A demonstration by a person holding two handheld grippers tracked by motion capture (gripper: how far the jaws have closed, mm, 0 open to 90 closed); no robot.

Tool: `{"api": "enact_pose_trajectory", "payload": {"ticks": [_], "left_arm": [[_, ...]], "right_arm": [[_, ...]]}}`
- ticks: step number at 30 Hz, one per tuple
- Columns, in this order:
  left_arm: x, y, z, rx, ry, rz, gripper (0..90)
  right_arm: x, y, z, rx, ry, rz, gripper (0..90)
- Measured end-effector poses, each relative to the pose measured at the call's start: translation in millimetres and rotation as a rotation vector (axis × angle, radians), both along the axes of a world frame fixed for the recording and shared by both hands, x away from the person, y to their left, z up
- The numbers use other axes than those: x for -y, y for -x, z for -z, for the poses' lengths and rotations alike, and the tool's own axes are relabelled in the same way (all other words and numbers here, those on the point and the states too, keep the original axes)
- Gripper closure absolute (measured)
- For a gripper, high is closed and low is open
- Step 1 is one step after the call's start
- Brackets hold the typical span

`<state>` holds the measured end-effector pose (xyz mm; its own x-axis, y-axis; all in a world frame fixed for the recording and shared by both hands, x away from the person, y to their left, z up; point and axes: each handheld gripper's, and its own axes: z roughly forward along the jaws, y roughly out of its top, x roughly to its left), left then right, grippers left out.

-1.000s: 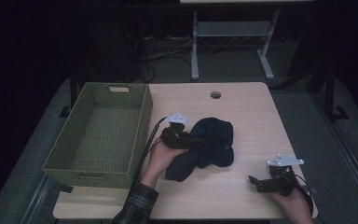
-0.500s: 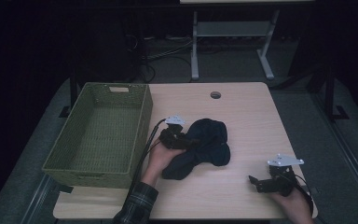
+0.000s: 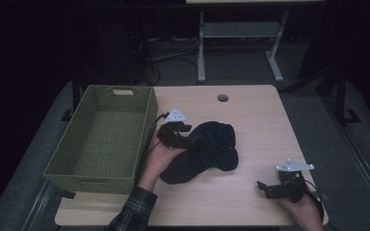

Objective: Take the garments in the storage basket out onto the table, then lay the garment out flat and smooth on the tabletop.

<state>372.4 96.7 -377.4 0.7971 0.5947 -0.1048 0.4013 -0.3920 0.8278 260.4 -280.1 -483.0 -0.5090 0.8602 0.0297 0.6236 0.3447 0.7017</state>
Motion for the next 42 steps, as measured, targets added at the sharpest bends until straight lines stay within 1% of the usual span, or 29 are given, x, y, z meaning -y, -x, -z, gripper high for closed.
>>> {"api": "enact_pose_trajectory", "payload": {"ticks": [2, 3, 4, 6, 7, 8, 9, 10, 11, 12, 20, 23, 25, 27, 31, 34, 36, 37, 39, 42], "left_arm": [[-2.5, 2.8, -6.4, 0.020, -0.010, 0.001, 42.7], [-3.8, 4.3, -9.8, 0.029, -0.006, 0.001, 45.1], [-5.5, 6.2, -13.7, 0.032, 0.001, 0.008, 53.5], [-7.6, 8.0, -18.1, 0.021, 0.016, 0.030, 63.0], [-7.7, 8.7, -19.0, 0.015, 0.020, 0.039, 70.4], [-7.5, 9.5, -19.7, 0.006, 0.022, 0.051, 73.4], [-6.9, 10.1, -19.8, -0.005, 0.018, 0.072, 77.9], [-6.2, 10.5, -19.5, -0.008, 0.014, 0.080, 83.7], [-5.4, 10.8, -19.1, -0.009, 0.007, 0.090, 87.7], [-4.1, 10.9, -18.3, -0.013, 0.008, 0.096, 89.6], [9.3, 10.9, -9.5, -0.036, -0.008, 0.136, 89.7], [17.9, 9.9, -3.6, -0.043, -0.028, 0.147, 89.6], [22.1, 8.0, 0.1, -0.044, -0.041, 0.143, 89.6], [24.3, 5.0, 3.3, -0.044, -0.059, 0.132, 89.7], [21.5, -2.8, 6.7, -0.036, -0.078, 0.086, 89.7], [16.5, -10.8, 8.4, -0.035, -0.094, 0.023, 89.7], [12.3, -17.3, 9.2, -0.031, -0.112, -0.037, 89.7], [10.3, -19.8, 9.9, -0.035, -0.110, -0.062, 89.7], [7.0, -24.5, 12.1, -0.034, -0.121, -0.094, 89.7], [3.3, -31.0, 16.9, -0.035, -0.149, -0.145, 89.6]], "right_arm": [[0.0, 0.0, 0.0, 0.000, 0.000, 0.000, 2.1], [0.0, 0.0, 0.0, 0.000, 0.000, 0.000, 2.1], [0.0, 0.0, 0.0, 0.000, 0.000, 0.000, 2.1], [0.0, 0.0, 0.0, 0.000, 0.000, 0.000, 2.0], [0.0, 0.0, 0.0, 0.000, 0.000, 0.000, 2.1], [0.0, 0.0, 0.0, 0.000, 0.000, 0.000, 2.1], [0.0, 0.0, 0.0, 0.000, -0.001, 0.000, 2.1], [-0.1, 0.1, 0.0, -0.002, -0.002, 0.001, 2.1], [-0.2, 0.2, -0.1, -0.003, -0.002, 0.002, 2.1], [-0.2, 0.3, -0.1, -0.004, -0.003, 0.003, 2.0], [0.0, 0.1, 0.0, 0.000, 0.000, 0.000, 2.1], [0.0, 0.0, 0.0, 0.000, 0.000, 0.000, 2.1], [0.0, 0.0, 0.0, 0.000, 0.000, 0.000, 2.1], [0.0, 0.0, 0.0, 0.000, 0.000, 0.000, 2.1], [0.0, 0.0, 0.0, 0.000, 0.000, 0.000, 2.1], [0.0, 0.0, 0.0, 0.000, 0.000, 0.000, 2.0], [0.0, 0.0, 0.0, 0.000, 0.000, 0.000, 2.1], [0.0, 0.0, 0.0, 0.000, 0.000, 0.000, 2.0], [0.0, 0.0, 0.0, 0.000, 0.000, 0.000, 2.1], [0.0, 0.0, 0.0, 0.000, 0.000, 0.000, 2.1]]}}
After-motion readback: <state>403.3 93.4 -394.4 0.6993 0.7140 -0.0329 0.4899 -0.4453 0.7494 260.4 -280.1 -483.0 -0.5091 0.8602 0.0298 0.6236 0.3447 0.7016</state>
